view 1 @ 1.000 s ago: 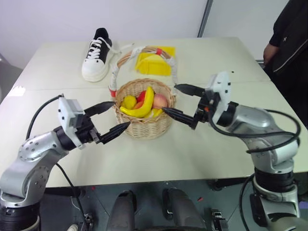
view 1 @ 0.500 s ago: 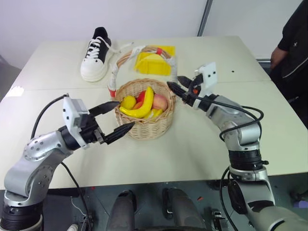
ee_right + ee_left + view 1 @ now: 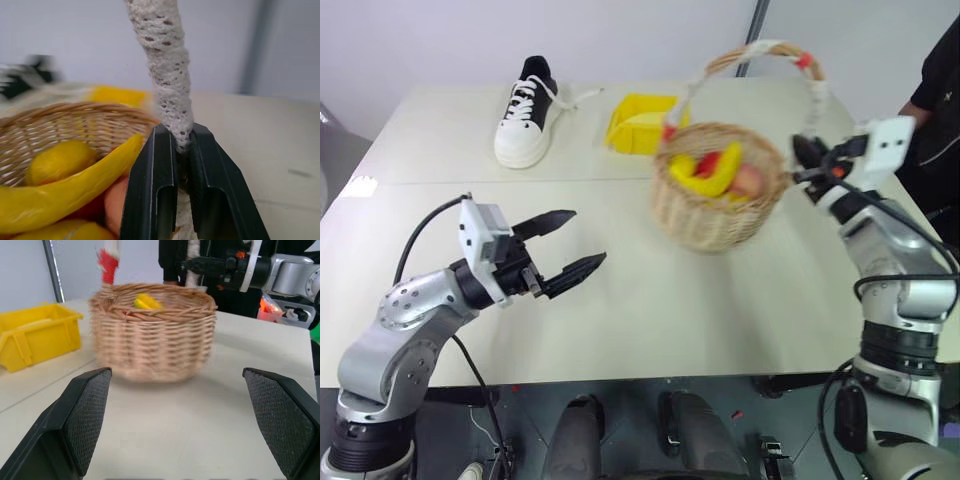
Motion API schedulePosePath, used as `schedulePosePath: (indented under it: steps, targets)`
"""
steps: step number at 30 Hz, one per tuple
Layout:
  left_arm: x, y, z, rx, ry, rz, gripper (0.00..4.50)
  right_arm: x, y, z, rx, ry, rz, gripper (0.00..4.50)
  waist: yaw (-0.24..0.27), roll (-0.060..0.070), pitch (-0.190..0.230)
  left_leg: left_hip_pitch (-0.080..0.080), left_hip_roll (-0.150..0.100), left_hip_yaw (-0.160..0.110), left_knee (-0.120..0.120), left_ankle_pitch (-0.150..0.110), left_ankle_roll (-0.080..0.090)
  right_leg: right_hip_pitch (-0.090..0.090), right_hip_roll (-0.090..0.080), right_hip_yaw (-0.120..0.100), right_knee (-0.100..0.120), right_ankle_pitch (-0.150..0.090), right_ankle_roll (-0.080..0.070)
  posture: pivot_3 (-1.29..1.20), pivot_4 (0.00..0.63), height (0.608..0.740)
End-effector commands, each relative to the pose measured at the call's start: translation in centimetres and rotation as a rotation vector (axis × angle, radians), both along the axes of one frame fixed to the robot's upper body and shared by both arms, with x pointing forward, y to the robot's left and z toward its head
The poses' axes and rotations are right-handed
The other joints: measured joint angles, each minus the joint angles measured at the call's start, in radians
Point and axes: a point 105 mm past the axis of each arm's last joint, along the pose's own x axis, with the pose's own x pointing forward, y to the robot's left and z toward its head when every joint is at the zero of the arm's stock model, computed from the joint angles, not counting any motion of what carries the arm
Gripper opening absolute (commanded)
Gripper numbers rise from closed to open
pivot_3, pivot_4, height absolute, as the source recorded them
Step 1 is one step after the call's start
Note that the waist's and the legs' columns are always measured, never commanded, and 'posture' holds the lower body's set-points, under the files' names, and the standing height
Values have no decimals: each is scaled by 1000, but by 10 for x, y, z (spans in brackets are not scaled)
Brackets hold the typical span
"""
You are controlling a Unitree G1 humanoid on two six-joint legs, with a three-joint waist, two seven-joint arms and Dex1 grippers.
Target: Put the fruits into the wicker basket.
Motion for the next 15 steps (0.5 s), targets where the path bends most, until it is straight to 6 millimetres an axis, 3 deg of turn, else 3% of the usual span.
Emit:
schedulePosePath:
  steps: [1, 3, 6, 10, 15]
  targets:
    - [0, -7, 5, -7, -38, -24, 4500, -1, -35, 11, 5, -52, -184, 54, -4, 0, 0, 0, 0, 0, 0, 0, 0, 0, 0, 0, 0, 1, 1, 0, 150, 740]
    - [1, -8, 6, -10, -39, -26, 4500, 2, -41, 8, 21, -51, -202, 54, -10, 1, 0, 0, 0, 0, -1, 0, 0, 0, 1, 0, 0, 1, 2, 0, 150, 740]
    - [2, -7, 5, -10, -35, -16, 4500, 2, -42, 10, 41, -61, -178, 1209, -18, 2, 0, 1, 0, 0, -1, 0, 0, 0, 1, 0, 1, 1, 2, 0, 150, 740]
    - [5, 0, 1, 0, -21, 20, 4500, -9, -39, 13, 11, -84, -120, 3144, -20, 2, 0, 0, 0, -1, -1, 0, 0, 0, 1, 0, 1, 1, 2, 0, 150, 740]
    - [17, 23, -11, 22, 20, 158, 4500, -31, -39, 5, -18, -81, -39, 3144, -17, 2, 0, 0, 0, -1, -1, 0, 0, 0, 0, 0, 1, 1, 3, 0, 150, 740]
